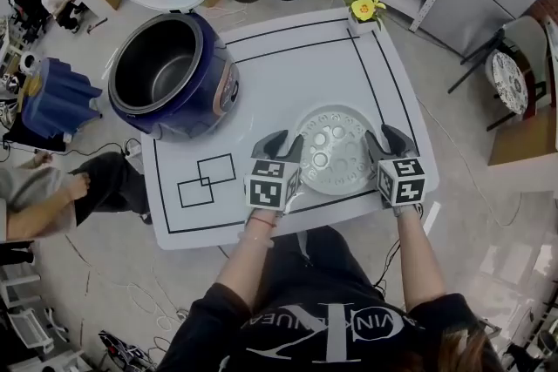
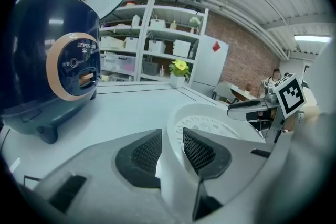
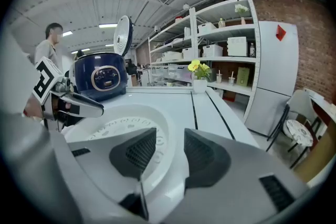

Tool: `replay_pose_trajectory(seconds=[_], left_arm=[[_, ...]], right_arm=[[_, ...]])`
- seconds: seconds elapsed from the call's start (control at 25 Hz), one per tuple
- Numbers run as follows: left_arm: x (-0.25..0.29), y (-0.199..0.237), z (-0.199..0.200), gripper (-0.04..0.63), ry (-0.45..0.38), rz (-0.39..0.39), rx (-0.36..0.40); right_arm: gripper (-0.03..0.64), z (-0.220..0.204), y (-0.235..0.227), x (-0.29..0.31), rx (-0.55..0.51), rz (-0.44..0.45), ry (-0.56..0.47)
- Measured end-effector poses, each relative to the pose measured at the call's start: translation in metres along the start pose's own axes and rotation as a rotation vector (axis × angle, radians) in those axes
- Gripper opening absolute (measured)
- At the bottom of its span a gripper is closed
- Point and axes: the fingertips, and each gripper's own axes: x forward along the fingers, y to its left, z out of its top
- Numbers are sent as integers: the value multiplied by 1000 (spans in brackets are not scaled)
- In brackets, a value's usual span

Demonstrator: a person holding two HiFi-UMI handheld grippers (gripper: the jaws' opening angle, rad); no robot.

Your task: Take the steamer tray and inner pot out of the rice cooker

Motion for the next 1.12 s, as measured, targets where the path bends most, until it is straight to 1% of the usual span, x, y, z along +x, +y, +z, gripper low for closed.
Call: replay_pose_trajectory(seconds=[0.2, 0.36, 0.56, 0.8, 0.96, 1.12], left_arm=[[-20, 7, 17, 110, -78, 15, -22], [-44, 19, 35, 110, -148, 35, -40], [-79, 32, 62, 110, -251, 68, -54], [-131, 51, 87, 110, -372, 109, -52], [-167, 68, 101, 110, -444, 159, -63], [-203, 83, 111, 110, -498, 199, -62]], right_arm=[[163, 22, 6, -17, 3, 21, -58], [163, 56, 27, -21, -3, 74, -128], [163, 108, 66, -25, -37, 162, -221], [163, 158, 119, -33, -57, 267, -322], [163, 187, 154, -34, -81, 342, -372], [163, 211, 188, -35, -99, 404, -406]])
